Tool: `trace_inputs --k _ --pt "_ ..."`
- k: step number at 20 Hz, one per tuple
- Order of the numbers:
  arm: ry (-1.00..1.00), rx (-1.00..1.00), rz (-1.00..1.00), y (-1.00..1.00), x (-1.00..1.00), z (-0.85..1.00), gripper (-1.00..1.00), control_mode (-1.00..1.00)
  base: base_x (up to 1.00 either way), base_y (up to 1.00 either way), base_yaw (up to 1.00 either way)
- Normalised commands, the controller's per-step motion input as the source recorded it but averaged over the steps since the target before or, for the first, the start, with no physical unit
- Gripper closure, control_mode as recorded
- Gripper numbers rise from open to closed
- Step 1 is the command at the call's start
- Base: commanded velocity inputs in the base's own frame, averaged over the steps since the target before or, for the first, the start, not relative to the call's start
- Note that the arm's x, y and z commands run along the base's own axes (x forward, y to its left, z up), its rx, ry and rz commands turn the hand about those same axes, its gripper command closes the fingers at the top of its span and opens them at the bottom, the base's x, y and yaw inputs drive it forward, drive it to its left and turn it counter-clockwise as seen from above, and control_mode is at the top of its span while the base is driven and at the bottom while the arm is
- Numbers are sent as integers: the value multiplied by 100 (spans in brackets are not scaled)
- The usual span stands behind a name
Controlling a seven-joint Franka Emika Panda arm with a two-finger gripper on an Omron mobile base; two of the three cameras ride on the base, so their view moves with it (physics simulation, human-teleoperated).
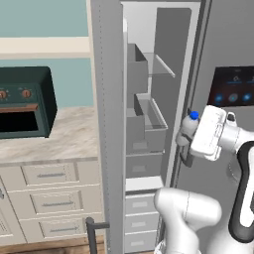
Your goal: Take the bottled waters from the counter and place them in the freezer to freeze. Close the freezer door after placing the bottles.
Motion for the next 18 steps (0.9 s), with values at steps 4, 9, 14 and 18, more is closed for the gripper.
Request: trace_inputs --k 4,9,14,18 --pt "0 9 -34 6 1 96 100 -100 0 0 0" --pt "6 10 -28 0 14 100 100 -100 0 0 0" --pt "7 8 -15 13 14 69 100 -100 0 0 0" --pt "-6 0 0 9 1 6 100 -100 0 0 0"
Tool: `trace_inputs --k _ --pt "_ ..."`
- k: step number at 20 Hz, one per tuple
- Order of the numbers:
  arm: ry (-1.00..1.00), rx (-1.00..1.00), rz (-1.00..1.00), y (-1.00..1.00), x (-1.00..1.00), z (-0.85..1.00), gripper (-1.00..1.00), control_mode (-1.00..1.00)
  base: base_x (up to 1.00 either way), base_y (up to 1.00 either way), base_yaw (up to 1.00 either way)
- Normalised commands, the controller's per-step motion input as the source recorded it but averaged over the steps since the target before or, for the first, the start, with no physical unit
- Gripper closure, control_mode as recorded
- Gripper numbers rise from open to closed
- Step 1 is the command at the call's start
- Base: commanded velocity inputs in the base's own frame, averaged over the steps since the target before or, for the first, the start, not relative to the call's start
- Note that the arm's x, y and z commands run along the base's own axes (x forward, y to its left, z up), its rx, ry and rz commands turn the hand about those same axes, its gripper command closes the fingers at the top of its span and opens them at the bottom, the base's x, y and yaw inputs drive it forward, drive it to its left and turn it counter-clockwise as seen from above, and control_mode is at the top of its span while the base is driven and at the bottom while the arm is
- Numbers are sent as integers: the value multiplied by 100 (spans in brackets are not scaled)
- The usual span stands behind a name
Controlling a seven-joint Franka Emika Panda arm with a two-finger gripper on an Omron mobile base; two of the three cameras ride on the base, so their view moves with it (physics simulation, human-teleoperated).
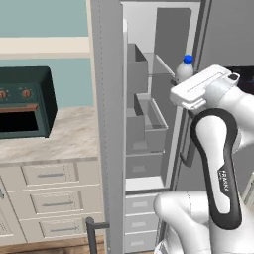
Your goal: Take the bottled waters from the counter and place them in the freezer to freeze. Close the freezer door after placing the bottles.
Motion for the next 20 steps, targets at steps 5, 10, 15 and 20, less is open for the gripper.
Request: trace_inputs --k 5,10,15,20 --pt "1 27 -11 0 24 34 100 -100 0 0 0" --pt "12 11 -12 0 50 16 100 -100 0 0 0" --pt "19 1 -10 0 67 10 100 -100 0 0 0" --pt "16 0 -7 0 63 8 100 -100 0 0 0"
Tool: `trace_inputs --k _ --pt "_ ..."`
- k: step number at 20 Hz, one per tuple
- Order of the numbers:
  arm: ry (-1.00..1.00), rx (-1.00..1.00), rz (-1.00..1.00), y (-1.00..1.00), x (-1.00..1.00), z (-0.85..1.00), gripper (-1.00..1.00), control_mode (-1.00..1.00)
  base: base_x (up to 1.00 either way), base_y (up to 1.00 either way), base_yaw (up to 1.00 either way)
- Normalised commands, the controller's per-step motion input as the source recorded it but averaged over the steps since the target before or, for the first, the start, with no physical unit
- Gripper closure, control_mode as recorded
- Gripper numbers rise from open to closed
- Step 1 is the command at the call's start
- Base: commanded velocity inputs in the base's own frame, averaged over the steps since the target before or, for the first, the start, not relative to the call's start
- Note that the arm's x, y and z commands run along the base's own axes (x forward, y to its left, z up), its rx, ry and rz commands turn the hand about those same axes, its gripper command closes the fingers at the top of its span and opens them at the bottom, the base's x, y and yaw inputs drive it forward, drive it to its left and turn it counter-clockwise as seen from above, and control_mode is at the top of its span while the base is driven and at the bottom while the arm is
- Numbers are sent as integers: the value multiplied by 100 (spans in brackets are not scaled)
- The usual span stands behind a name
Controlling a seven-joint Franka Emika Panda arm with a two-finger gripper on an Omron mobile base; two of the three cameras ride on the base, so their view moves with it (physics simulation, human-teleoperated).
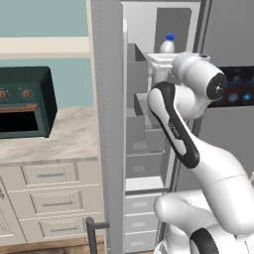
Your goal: Take the bottled waters from the counter and place them in the freezer to freeze. Close the freezer door after placing the bottles.
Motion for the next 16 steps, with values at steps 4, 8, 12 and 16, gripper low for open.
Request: trace_inputs --k 4,8,12,16 --pt "9 0 -4 0 59 2 100 -100 0 0 0" --pt "5 -3 -3 0 58 0 100 -100 0 0 0" --pt "0 -16 0 0 49 0 100 -100 0 0 0" --pt "0 -12 0 1 57 0 100 -100 0 0 0"
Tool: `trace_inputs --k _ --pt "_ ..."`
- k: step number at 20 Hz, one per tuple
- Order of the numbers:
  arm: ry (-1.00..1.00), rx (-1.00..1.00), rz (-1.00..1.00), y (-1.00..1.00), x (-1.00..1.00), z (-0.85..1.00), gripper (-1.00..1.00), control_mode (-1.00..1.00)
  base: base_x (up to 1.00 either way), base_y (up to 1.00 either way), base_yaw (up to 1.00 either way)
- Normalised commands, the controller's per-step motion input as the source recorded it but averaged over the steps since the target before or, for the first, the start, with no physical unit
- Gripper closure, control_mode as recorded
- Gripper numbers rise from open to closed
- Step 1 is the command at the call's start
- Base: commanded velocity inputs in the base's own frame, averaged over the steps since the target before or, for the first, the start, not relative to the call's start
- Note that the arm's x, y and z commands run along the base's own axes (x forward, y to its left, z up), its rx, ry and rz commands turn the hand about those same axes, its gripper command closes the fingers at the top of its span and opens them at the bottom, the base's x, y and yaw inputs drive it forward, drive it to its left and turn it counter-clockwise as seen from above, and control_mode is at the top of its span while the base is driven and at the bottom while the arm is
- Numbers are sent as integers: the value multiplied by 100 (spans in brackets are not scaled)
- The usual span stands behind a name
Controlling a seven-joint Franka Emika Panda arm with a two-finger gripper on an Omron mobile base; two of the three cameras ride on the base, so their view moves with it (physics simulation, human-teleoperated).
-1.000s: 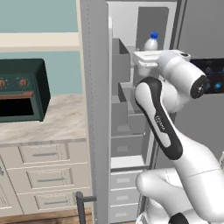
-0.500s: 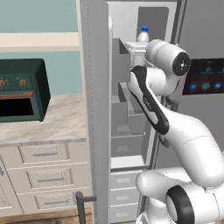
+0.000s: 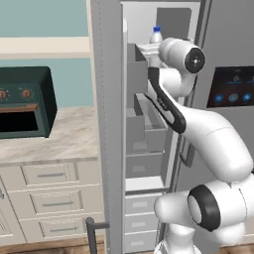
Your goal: Take the bottled waters from the counter and place them in the freezer to freeze. Close the freezer door after placing the bottles.
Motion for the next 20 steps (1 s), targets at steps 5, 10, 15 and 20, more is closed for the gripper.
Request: trace_inputs --k 5,10,15,20 --pt "1 -5 0 5 59 -5 100 -100 0 0 0" --pt "0 0 0 4 55 -16 100 -100 0 0 0" --pt "0 0 -5 3 52 -17 100 -100 0 0 0" --pt "-6 2 -7 1 23 -10 100 -100 0 0 0"
